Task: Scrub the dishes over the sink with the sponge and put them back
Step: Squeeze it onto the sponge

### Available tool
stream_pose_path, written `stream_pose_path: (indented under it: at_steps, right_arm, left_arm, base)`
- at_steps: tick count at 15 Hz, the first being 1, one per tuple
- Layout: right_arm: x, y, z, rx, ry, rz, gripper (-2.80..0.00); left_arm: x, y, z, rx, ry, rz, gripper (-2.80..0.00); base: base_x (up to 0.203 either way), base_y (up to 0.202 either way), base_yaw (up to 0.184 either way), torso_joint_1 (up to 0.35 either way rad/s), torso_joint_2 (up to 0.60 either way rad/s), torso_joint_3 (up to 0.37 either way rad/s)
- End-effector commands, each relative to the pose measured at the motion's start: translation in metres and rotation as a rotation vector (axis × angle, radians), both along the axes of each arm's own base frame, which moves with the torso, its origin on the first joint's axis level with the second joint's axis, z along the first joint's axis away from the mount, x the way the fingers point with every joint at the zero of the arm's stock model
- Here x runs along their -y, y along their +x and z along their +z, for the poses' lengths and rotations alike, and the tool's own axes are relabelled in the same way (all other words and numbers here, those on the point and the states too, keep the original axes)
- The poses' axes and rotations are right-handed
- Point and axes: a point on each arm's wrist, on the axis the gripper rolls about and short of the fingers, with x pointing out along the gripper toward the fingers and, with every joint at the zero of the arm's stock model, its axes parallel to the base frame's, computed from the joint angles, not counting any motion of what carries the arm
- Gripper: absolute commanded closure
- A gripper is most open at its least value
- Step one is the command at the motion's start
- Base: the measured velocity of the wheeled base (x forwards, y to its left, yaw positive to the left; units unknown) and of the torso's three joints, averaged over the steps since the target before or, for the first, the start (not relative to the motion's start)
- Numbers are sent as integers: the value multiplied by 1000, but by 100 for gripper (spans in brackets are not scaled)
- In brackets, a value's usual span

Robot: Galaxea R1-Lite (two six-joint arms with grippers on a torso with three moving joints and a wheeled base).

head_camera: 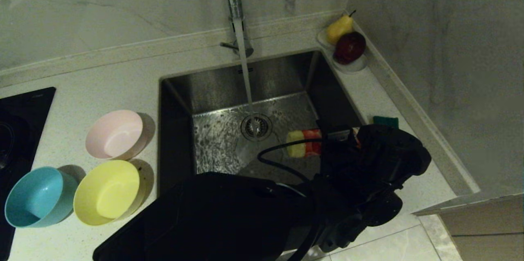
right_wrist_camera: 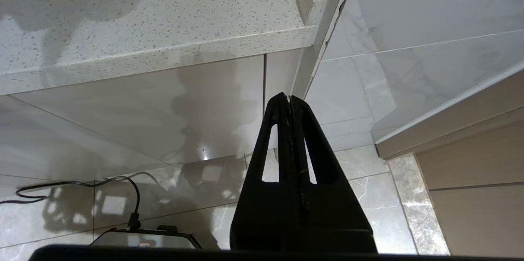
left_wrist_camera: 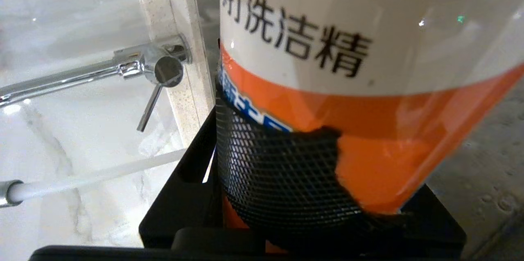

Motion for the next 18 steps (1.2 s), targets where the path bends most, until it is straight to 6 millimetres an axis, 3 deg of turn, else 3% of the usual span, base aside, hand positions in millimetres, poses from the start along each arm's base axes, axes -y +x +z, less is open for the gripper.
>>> stream_pose_path:
  at_steps: [1,18]
  right_arm:
    - [0,0,0,1,0,1,0]
    - [0,0,0,1,0,1,0]
  left_arm:
    - [0,-1,2,2,3,8,0]
    - [1,0,-3,-6,49,38,0]
  base:
    - [0,0,0,0,0,0]
    - [0,0,0,0,0,0]
